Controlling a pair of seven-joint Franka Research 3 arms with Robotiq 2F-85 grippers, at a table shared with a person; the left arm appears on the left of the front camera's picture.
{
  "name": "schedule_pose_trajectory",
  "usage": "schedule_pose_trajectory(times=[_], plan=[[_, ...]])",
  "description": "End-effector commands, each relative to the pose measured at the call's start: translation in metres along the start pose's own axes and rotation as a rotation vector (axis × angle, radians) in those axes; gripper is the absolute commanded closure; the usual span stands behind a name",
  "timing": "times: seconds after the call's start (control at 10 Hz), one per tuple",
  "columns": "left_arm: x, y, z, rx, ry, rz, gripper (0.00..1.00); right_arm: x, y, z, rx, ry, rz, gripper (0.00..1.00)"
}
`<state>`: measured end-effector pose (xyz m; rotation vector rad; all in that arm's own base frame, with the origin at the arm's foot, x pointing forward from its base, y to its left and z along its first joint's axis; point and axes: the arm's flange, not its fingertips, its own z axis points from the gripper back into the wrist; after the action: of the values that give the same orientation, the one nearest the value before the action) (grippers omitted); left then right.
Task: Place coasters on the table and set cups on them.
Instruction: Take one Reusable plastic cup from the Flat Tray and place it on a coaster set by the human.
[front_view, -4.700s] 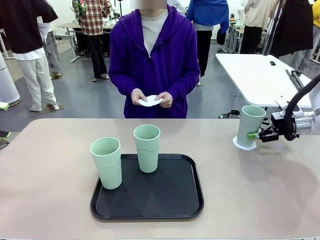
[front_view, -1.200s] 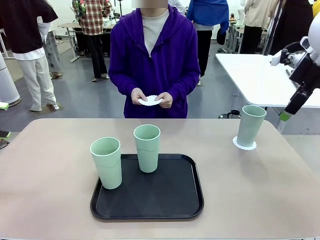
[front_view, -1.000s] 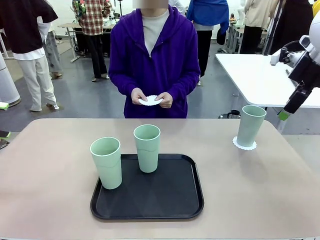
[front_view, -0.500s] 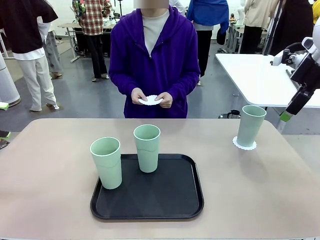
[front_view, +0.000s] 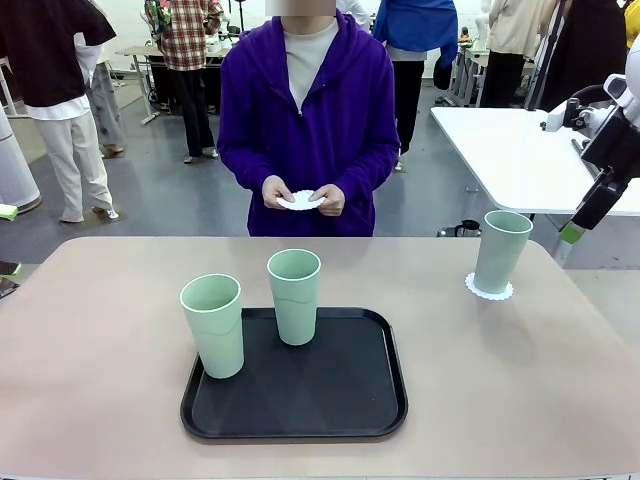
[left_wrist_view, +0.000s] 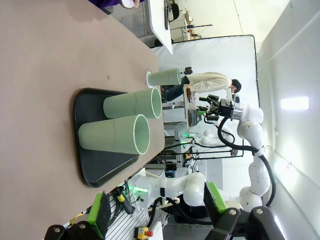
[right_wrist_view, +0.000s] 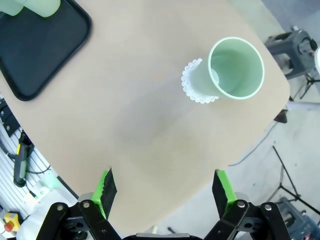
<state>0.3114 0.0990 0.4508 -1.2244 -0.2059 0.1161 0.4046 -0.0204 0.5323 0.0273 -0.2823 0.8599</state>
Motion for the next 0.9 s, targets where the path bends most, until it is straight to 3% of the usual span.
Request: schedule_pose_trajectory(times=[0.0, 0.2, 0.4, 0.8], plan=[[0.0, 0.001, 0.002, -0.017, -0.004, -0.013, 0.0, 0.0, 0.0, 0.0, 0.0, 0.0, 0.0, 0.0], [0.0, 0.001, 0.002, -0.017, -0.004, -0.013, 0.0, -0.06, -0.023, 0.02, 0.24, -0.117, -0.32, 0.0], [0.0, 0.001, 0.002, -0.017, -0.004, -0.013, 0.0, -0.106, -0.06, 0.018, 0.442, -0.253, -0.489, 0.0], [0.0, 0.001, 0.002, -0.017, -0.004, -0.013, 0.0, -0.197, -0.113, -0.013, 0.727, -0.57, -0.66, 0.0]])
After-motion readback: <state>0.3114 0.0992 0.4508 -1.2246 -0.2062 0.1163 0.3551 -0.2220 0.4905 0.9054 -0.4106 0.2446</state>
